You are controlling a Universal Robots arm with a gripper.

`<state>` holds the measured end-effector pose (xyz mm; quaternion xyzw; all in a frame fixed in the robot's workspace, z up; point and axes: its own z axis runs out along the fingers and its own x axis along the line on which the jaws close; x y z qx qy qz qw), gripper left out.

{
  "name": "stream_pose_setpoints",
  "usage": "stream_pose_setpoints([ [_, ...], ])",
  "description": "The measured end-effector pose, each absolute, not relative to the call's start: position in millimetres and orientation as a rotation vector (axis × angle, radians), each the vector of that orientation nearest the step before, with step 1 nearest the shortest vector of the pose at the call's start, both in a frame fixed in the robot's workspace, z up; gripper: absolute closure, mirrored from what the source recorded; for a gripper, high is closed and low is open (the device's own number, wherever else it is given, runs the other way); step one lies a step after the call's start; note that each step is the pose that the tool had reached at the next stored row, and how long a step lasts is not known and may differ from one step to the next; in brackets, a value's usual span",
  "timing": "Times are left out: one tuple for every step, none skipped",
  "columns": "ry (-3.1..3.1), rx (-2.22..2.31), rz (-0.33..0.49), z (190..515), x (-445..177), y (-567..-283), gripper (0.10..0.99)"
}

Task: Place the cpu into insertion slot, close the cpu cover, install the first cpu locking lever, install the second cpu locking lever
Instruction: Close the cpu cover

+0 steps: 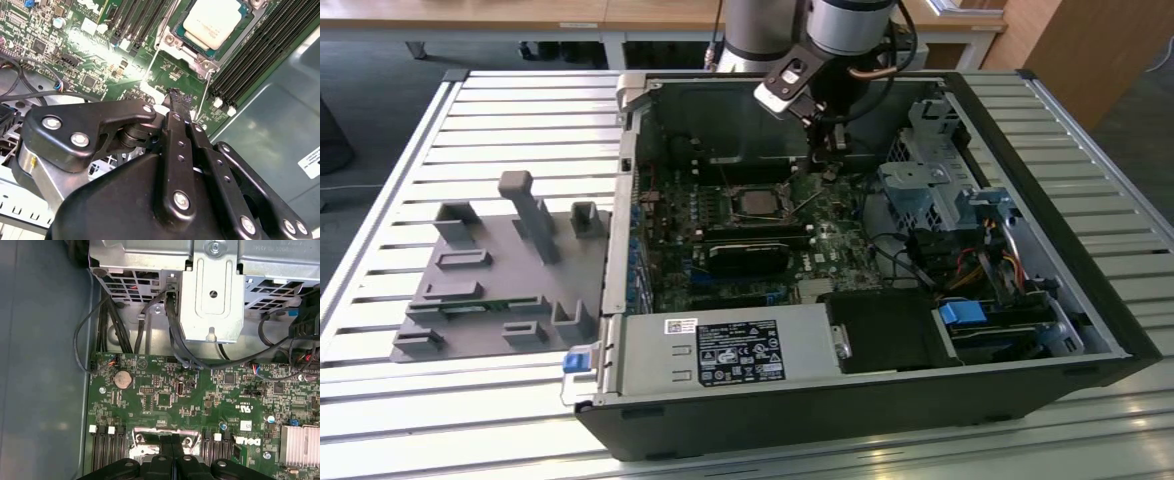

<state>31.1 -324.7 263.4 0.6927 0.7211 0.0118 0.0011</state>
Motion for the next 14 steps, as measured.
stream_pose_setpoints([
  [2.264, 2.175, 0.037, 263.4, 31.8, -324.7, 0.980],
  [2.264, 2.175, 0.037, 263.3, 32.5, -324.7, 0.980],
  [2.264, 2.175, 0.037, 263.3, 33.2, -324.7, 0.980],
  [2.264, 2.175, 0.037, 263.2, 33.9, -324.7, 0.980],
  [2.264, 2.175, 0.037, 263.1, 34.6, -324.6, 0.980],
  [2.264, 2.175, 0.037, 263.0, 35.4, -324.6, 0.980],
  [2.264, 2.175, 0.037, 263.0, 36.0, -324.6, 0.980],
  [2.264, 2.175, 0.037, 262.9, 36.7, -324.6, 0.980],
  [2.264, 2.175, 0.037, 262.9, 37.4, -324.5, 0.980],
  [2.264, 2.175, 0.037, 262.8, 38.0, -324.5, 0.980],
  [2.264, 2.175, 0.037, 262.8, 38.6, -324.4, 0.980],
  [2.264, 2.175, 0.037, 262.7, 39.2, -324.4, 0.980],
  [2.264, 2.175, 0.037, 262.6, 39.7, -324.3, 0.980],
  [2.264, 2.175, 0.037, 262.6, 40.2, -324.2, 0.980],
])
